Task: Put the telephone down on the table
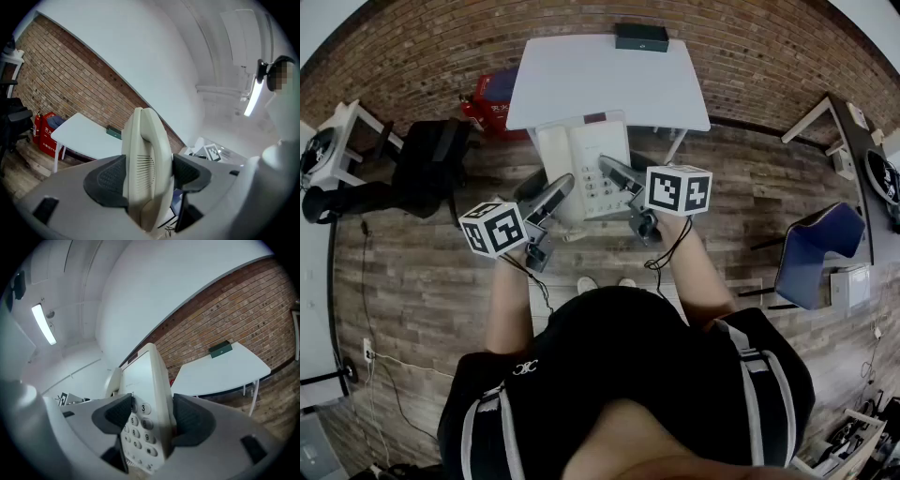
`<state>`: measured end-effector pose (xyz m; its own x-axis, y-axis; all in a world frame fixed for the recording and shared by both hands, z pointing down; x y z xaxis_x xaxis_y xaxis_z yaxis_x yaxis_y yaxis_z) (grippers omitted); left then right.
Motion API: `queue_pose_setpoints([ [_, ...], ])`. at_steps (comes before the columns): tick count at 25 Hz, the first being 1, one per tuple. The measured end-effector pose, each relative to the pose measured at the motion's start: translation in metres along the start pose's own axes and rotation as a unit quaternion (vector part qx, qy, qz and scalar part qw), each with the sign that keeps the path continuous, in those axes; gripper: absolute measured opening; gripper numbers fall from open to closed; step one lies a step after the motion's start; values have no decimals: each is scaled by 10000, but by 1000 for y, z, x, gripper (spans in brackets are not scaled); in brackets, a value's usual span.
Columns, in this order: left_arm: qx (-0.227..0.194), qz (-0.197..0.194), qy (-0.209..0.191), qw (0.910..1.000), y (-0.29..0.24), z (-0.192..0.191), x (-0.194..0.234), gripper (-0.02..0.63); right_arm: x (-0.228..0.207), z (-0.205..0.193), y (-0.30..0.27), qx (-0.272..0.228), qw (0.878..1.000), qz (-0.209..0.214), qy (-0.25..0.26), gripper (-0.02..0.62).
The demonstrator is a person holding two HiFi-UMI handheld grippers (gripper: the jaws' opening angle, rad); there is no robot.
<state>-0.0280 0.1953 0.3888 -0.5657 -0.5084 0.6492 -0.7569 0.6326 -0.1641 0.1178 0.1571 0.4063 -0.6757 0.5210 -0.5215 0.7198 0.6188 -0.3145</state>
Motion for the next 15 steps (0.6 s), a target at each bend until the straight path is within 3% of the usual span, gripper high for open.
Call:
queue_pose_setpoints([
  [15, -87, -29, -88, 9999, -1, 3, 10, 311, 2, 5, -8, -162, 9998, 23, 145, 238],
])
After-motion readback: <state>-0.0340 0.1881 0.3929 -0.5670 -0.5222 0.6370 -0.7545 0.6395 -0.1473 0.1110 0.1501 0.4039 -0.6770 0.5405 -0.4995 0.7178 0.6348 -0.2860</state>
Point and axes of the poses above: the fingertips, and each gripper's own axes: y backward along the fingers, x to its left, z out of its top, the point moved 3 cm from there along y, backward along the fingers, and after that the axes turned 3 degrees about y, right-handed, at the moved point
